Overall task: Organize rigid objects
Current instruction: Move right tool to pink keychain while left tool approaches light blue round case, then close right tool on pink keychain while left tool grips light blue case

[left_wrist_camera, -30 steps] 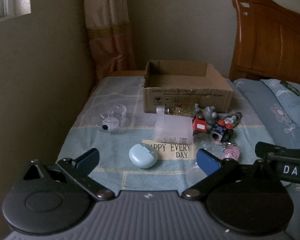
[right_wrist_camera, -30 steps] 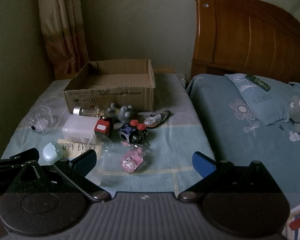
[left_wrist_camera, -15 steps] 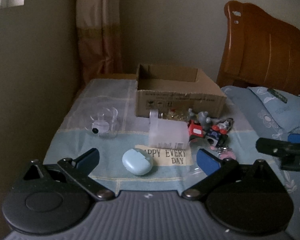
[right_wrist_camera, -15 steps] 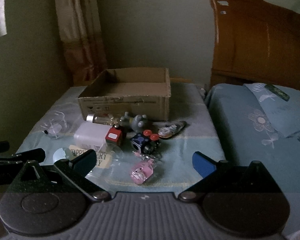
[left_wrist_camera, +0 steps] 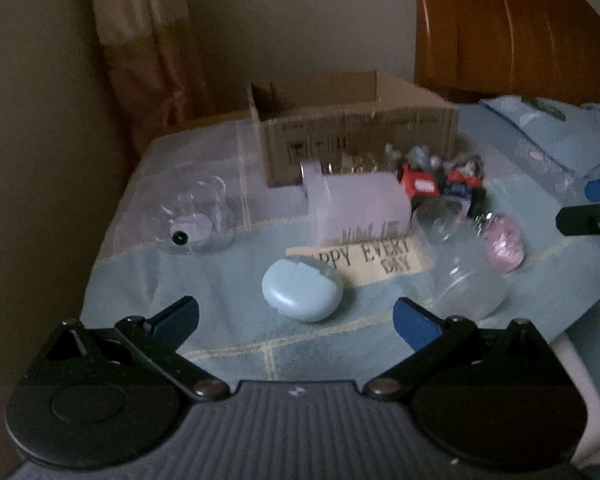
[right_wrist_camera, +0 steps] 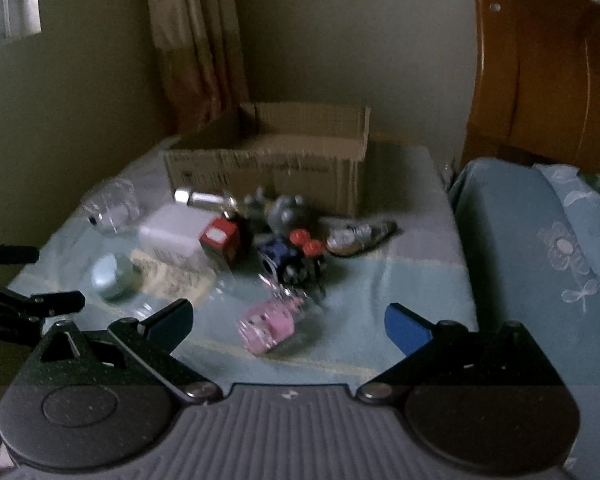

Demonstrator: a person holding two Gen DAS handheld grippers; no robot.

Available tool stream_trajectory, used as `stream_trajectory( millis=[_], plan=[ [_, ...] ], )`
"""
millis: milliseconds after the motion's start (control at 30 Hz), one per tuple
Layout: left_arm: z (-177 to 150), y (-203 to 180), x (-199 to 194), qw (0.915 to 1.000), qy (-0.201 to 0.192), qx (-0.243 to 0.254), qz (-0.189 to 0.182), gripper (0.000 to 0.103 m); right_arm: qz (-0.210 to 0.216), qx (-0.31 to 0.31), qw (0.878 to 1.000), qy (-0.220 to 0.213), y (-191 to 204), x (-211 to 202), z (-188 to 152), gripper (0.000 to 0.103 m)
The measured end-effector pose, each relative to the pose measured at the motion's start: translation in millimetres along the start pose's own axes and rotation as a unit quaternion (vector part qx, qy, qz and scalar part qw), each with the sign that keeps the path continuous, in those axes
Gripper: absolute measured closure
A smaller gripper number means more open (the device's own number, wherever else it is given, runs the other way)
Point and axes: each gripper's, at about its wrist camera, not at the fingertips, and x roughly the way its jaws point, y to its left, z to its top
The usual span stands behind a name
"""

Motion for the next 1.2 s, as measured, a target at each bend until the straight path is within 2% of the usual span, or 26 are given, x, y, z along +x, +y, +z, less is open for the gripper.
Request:
stream_trajectory(
  millis=[300, 500, 633, 733, 900, 1167, 1200],
  plan=[
    [-10.6, 1.1, 35.1, 0.9982, 0.024, 0.042, -0.034, 0.004, 0.029, -0.024, 0.999, 0.036, -13.7, 30.8, -17.1, 0.000],
    [-10.0, 6.6, 44.4, 0.9967, 0.014, 0.056, -0.057, 0.008, 0.059, -0.046, 0.996, 0.056, -18.4, 46.6, -26.3, 0.001],
    [-7.1, 12.4, 50.4, 0.9957, 0.012, 0.055, -0.074, 0.009, 0.070, -0.077, 0.993, 0.050, -15.3, 53.9, -27.8, 0.002],
    [-4.4, 14.3, 55.1, 0.9946, 0.008, 0.058, -0.086, 0.010, 0.080, -0.101, 0.990, 0.053, -11.9, 60.9, -26.3, 0.010],
    [0.5, 19.4, 62.2, 0.9925, 0.009, 0.051, -0.111, 0.015, 0.087, -0.138, 0.986, 0.044, -6.4, 72.0, -22.5, 0.014],
    [6.8, 21.4, 68.5, 0.9908, 0.004, 0.058, -0.122, 0.025, 0.105, -0.163, 0.980, 0.039, -0.8, 85.1, -9.3, 0.029],
    [7.2, 21.6, 68.4, 0.9906, 0.004, 0.059, -0.124, 0.029, 0.106, -0.166, 0.980, 0.038, 0.0, 85.5, -8.4, 0.032]
  ],
)
